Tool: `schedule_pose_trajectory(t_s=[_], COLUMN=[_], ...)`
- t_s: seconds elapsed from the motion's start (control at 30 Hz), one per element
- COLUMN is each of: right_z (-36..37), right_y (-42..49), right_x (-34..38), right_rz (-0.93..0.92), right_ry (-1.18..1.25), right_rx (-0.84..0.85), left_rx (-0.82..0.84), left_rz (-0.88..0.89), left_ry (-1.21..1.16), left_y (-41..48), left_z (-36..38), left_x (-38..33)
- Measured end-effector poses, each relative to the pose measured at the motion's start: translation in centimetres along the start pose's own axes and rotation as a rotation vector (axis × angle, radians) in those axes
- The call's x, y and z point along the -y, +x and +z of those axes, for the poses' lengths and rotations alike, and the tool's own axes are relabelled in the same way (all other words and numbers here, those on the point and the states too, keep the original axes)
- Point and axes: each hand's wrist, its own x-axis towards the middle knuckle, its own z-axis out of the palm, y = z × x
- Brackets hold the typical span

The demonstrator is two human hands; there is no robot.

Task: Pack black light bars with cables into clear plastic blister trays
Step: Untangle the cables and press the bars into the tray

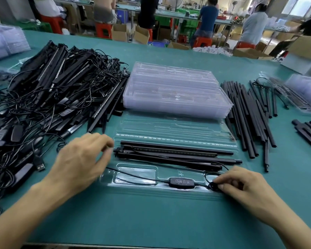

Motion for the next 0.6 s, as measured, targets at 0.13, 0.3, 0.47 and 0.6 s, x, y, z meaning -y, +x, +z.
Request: schedule_pose_trajectory(t_s=[0.13,0.3,0.47,0.6], right_z=[0.0,-0.2,-0.1,0.6], right_y=[-0.2,-0.8,-1.5,-1.9], right_x=[-0.5,-0.2,1.2,1.3], right_rz=[-0.005,-0.002,0.027,0.005], right_ry=[-0.031,-0.077,-0.169,-0.305], right_rx=[0.016,0.044,0.045,-0.001], left_rx=[0.073,0.076,0.004,0.272], left_rz=[-0.015,-0.205,-0.031,0.156], left_ry=[-0.147,-0.341,-0.116,-0.024], left_y=[-0.8,-1.1,0.5,1.0], left_z=[1.7,1.8,1.4,2.1], left_x=[-0.4,0.5,-1.0,-3.1])
